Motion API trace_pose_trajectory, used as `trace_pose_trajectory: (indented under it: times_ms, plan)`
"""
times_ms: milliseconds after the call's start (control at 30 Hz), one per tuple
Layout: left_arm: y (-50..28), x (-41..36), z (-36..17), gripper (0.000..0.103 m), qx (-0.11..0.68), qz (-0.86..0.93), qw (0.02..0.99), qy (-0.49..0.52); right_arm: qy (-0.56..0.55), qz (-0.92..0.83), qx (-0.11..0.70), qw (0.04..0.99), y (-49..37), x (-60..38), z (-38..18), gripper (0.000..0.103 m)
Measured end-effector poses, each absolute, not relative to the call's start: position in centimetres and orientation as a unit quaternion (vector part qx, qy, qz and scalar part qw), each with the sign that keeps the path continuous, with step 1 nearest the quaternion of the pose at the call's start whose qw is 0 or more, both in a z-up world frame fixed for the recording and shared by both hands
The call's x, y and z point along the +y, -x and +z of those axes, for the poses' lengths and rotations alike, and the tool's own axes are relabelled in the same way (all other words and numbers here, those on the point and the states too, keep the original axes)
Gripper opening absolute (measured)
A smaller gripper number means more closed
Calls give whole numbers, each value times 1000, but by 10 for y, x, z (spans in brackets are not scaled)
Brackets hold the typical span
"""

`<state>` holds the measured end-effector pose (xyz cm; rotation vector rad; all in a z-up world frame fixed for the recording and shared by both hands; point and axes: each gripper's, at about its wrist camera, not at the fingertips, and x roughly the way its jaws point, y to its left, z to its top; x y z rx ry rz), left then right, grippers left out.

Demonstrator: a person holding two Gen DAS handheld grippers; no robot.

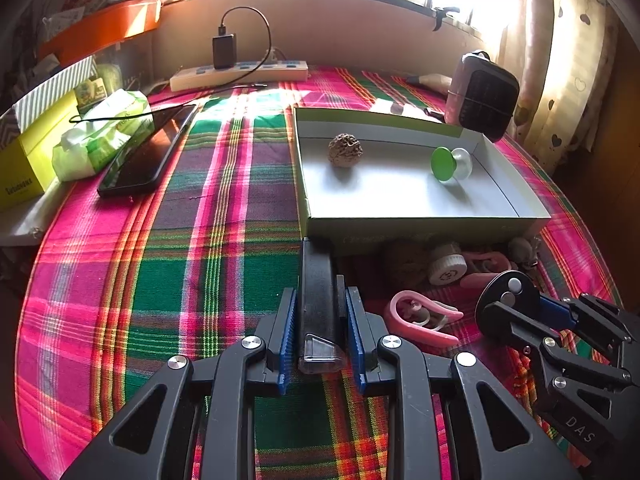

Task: Organize objects
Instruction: 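Lift and carry the flashlight and black disc over the gray box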

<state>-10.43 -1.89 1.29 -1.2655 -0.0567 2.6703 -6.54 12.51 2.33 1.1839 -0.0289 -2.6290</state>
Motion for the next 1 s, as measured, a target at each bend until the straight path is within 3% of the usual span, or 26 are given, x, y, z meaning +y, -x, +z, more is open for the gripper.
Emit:
trace_pose_trajectory:
  times_ms: [1000]
  plan:
    - [107, -16, 9, 21, -15, 897, 79, 435, -404, -905, -14, 128, 64, 128, 25, 30]
